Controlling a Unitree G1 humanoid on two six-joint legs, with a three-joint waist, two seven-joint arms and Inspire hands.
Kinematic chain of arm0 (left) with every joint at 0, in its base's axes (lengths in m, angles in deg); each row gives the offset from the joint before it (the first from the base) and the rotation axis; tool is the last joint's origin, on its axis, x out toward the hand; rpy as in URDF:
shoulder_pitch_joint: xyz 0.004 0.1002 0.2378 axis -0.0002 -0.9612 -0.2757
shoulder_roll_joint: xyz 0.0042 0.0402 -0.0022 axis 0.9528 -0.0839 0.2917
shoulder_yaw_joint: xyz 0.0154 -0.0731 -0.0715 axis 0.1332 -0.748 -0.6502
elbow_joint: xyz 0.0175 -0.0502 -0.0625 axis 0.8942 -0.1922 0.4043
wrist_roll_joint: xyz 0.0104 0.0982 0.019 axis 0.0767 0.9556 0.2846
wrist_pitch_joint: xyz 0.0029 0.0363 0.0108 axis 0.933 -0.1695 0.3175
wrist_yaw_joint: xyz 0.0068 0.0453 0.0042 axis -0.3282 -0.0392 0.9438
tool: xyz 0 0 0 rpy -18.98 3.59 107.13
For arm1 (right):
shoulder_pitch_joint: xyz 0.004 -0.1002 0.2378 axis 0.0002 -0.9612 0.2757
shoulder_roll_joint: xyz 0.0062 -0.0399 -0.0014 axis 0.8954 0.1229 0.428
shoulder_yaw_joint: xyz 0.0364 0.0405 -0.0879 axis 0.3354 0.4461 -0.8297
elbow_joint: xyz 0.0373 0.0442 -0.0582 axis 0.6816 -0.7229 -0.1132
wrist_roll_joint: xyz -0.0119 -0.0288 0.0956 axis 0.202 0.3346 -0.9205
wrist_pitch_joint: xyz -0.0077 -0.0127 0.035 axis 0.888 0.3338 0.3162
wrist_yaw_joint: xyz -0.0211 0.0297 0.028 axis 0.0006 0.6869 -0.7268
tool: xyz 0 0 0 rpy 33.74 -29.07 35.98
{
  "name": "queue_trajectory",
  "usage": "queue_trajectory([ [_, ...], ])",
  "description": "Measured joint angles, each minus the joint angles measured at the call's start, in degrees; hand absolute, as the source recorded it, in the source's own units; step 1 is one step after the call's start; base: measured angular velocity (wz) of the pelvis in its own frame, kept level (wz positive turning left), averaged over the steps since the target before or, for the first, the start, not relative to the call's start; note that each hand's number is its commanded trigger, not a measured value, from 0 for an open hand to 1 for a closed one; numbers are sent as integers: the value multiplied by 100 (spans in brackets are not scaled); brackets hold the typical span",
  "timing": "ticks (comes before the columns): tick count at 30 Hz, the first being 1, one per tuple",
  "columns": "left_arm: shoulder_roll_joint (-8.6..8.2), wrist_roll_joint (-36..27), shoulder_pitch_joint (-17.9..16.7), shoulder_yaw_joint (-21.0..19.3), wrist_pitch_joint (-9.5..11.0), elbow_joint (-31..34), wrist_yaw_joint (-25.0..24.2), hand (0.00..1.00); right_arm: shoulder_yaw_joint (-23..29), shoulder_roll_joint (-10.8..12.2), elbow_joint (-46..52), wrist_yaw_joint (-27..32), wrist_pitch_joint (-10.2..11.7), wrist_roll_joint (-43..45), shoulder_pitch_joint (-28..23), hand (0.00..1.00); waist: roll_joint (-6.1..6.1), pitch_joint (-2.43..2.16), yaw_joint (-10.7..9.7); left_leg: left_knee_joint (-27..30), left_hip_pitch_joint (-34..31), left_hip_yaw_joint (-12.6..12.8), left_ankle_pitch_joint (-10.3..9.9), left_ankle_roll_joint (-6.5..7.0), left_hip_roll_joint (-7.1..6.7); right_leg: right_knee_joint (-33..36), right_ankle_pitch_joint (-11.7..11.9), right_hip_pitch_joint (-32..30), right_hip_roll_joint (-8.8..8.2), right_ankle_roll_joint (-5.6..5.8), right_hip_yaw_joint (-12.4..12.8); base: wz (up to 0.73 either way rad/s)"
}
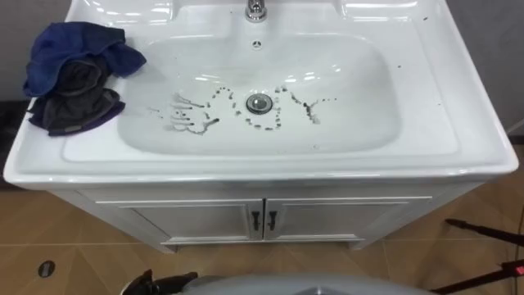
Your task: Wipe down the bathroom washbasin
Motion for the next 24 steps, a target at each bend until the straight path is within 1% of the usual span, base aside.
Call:
queue_trajectory([
  [2, 0, 83, -61, 19, -41, -9, 99, 0, 8, -1, -18, -21, 5, -11, -2, 0, 1, -1, -10, 2, -7, -1, -1, 0, -1, -6, 0, -1, 0, 0, 1, 0],
  [7, 21, 462, -138, 18, -134, -1, 95, 0, 128, -21, -24, -119, 16, 84, -13, 0, 25, -9, -44, 15, -77, -4, -1, 0, -2, -16, 0, -22, 4, 0, -9, 1],
  [10, 57, 525, -148, 118, -232, -5, 91, 0, 174, -20, -20, -119, 79, 139, -43, 0, 54, -18, -83, 15, -91, -5, -1, 0, -1, -16, 0, -32, 7, 0, -10, 0],
  [12, 57, 537, -206, 131, -241, -9, 92, 0, 175, -21, -12, -119, 130, 140, -50, 0, 77, -20, -142, 15, -93, -7, -2, 0, 0, -14, 0, -32, 7, 0, -10, 0],
  [16, 59, 884, -239, 181, -294, -8, 91, 0, 233, -27, -8, -120, 175, 164, -70, 0, 108, -13, -200, 18, -93, -5, -2, 0, 0, -17, 0, -32, 4, 0, -3, 0],
  [21, 59, 896, -244, 216, -375, -9, 92, 0, 247, -31, -15, -117, 194, 272, -120, 0, 124, -11, -209, 16, -93, -18, -2, 0, 0, -33, 0, -31, 4, 0, -3, 0],
  [24, 59, 895, -246, 338, -485, -3, 157, 0, 240, -32, -20, -100, 169, 271, -122, 0, 125, -11, -227, 16, -93, -29, -2, 0, -2, -45, 0, -24, 5, 0, -4, 0],
])
